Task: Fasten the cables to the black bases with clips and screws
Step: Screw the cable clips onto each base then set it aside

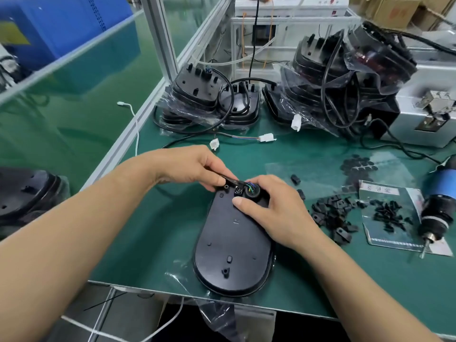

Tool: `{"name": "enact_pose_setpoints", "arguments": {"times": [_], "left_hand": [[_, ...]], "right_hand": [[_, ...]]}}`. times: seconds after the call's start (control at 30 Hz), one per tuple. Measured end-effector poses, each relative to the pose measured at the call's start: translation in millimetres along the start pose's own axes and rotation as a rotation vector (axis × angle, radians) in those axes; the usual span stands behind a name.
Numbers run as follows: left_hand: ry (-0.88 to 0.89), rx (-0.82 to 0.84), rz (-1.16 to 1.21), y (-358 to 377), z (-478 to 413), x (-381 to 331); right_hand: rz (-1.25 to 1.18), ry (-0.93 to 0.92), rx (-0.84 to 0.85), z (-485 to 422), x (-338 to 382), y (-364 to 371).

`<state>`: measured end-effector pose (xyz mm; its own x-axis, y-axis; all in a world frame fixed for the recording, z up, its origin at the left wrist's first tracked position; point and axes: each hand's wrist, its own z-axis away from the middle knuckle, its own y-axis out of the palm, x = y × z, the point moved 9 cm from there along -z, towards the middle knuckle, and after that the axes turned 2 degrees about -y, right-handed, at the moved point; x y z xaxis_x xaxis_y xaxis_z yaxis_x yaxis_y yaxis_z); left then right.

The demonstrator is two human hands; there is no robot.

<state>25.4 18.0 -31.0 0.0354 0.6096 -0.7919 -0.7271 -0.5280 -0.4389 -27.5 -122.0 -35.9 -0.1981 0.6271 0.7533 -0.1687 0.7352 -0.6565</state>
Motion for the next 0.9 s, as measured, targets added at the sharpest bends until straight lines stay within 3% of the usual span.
{"name": "enact_pose_setpoints", "arguments": {"times": [0.23, 0.57, 0.67, 0.8, 0.9], "left_hand": [[-0.007, -0.113, -0.401, -5.8, 6.0, 8.7], [0.087, -0.384, 0.240, -24.0, 54.7, 15.4], [0.143, -0.373, 0.400, -7.9, 52.0, 8.3], [0.160, -0.376, 0.562, 9.4, 45.8, 2.1], [0.111, -0.457, 0.517, 20.0, 41.9, 7.3]], "right_hand": [[-0.123, -0.041, -0.088, -0.7, -0.1, -6.0], [-0.280, -0.206, -0.391, -25.2, 38.4, -47.1], [-0.253, -0.237, -0.327, -39.9, 42.5, -47.8], [-0.256, -0.162, -0.050, -61.5, 25.9, -34.8], [-0.288, -0.160, 0.056, -66.9, 11.1, -42.3]]}}
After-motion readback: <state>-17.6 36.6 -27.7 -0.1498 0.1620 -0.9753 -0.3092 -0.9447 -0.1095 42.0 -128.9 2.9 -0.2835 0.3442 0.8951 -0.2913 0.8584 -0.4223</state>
